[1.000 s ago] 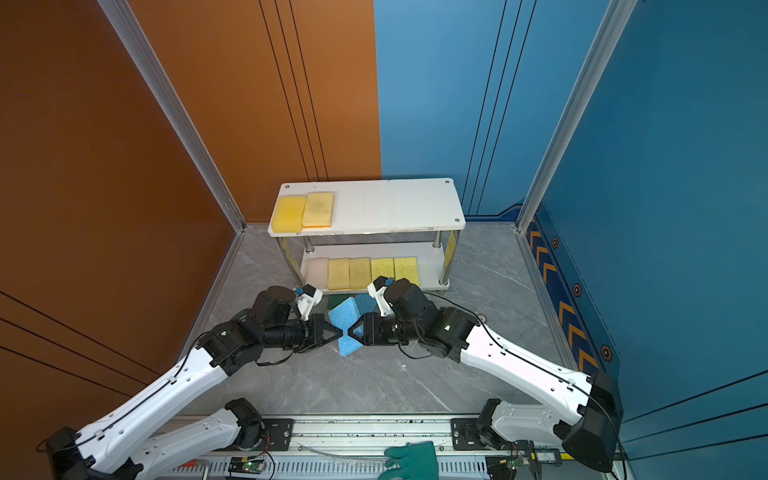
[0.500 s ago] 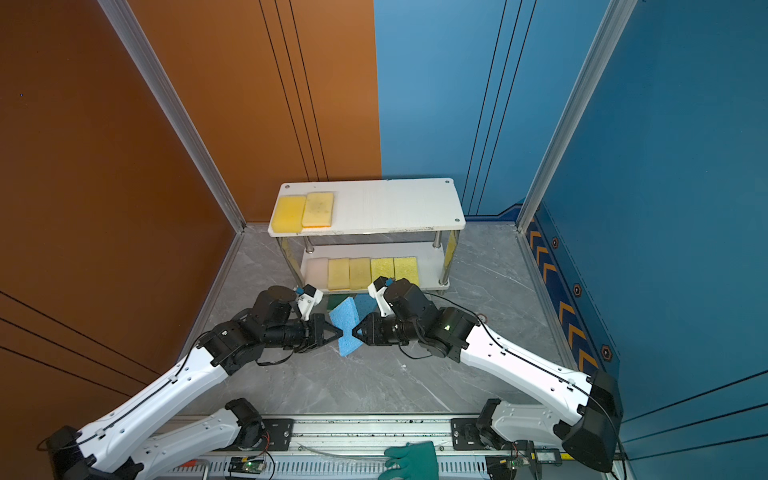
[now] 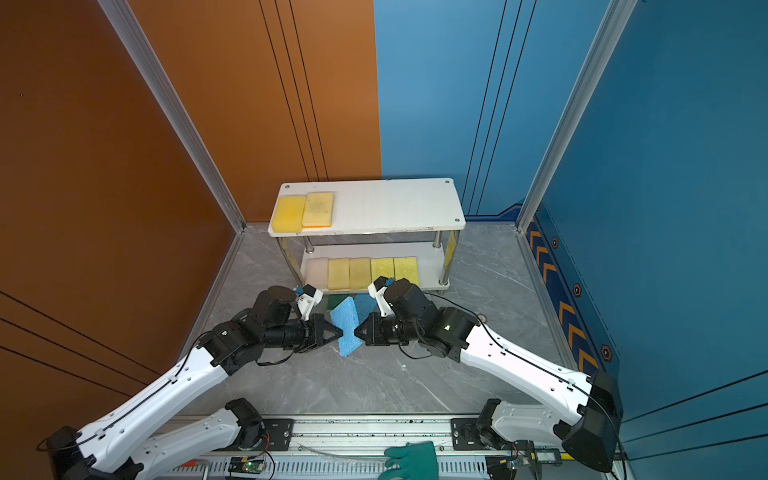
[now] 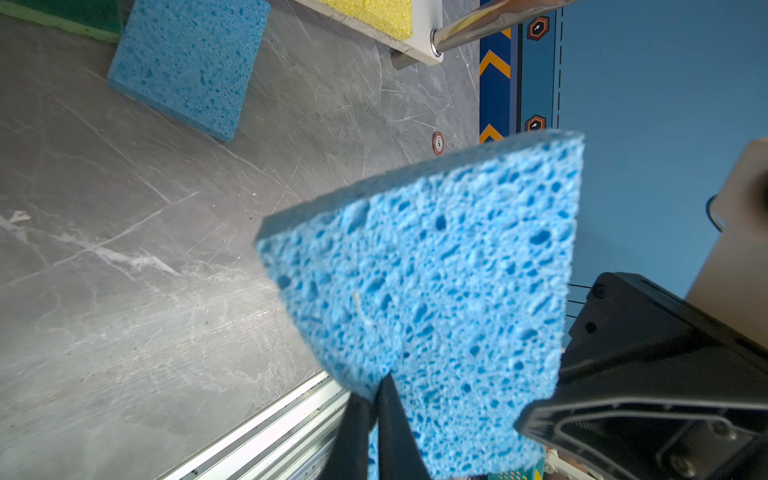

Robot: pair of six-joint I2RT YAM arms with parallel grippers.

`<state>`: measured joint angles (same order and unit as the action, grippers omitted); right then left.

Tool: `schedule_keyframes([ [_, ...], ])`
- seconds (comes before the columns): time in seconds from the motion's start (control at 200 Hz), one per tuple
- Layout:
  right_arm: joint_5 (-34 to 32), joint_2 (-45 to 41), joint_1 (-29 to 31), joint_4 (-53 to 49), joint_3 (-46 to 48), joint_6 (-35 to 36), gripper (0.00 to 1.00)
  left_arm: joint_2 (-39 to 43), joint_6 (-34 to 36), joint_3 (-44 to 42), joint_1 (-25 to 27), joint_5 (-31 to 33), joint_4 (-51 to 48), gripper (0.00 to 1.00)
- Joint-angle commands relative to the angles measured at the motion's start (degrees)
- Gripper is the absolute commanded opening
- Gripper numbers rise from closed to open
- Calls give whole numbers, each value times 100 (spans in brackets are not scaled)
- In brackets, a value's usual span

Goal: Place and organize the cleaning sponges onto the shelf
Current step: 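Close the right gripper on the blue sponge held by the left gripper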

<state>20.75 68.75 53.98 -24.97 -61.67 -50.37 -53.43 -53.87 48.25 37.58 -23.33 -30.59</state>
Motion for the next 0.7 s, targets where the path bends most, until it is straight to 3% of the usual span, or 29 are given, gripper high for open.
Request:
schedule_keyframes([
  [0.0, -154, -90, -49, -125, -9, 148, 7, 168, -151, -11, 21, 83, -33, 34],
  [0.13, -274, -225, -139, -122, 228, 184, 6, 411, -372, -218, -13, 126, -37, 52],
  [0.245, -463, -418, -203, -89, 558, 112, 6, 619, -471, -280, -36, 155, -251, 61],
  [0.445, -1128, -714, -247, -86, 973, -218, 6, 713, -130, -27, -197, -10, -1011, 70],
  [0.696, -1880, -1142, 159, -606, 914, -1079, 5, 658, 191, 115, -606, -293, -1527, 70],
])
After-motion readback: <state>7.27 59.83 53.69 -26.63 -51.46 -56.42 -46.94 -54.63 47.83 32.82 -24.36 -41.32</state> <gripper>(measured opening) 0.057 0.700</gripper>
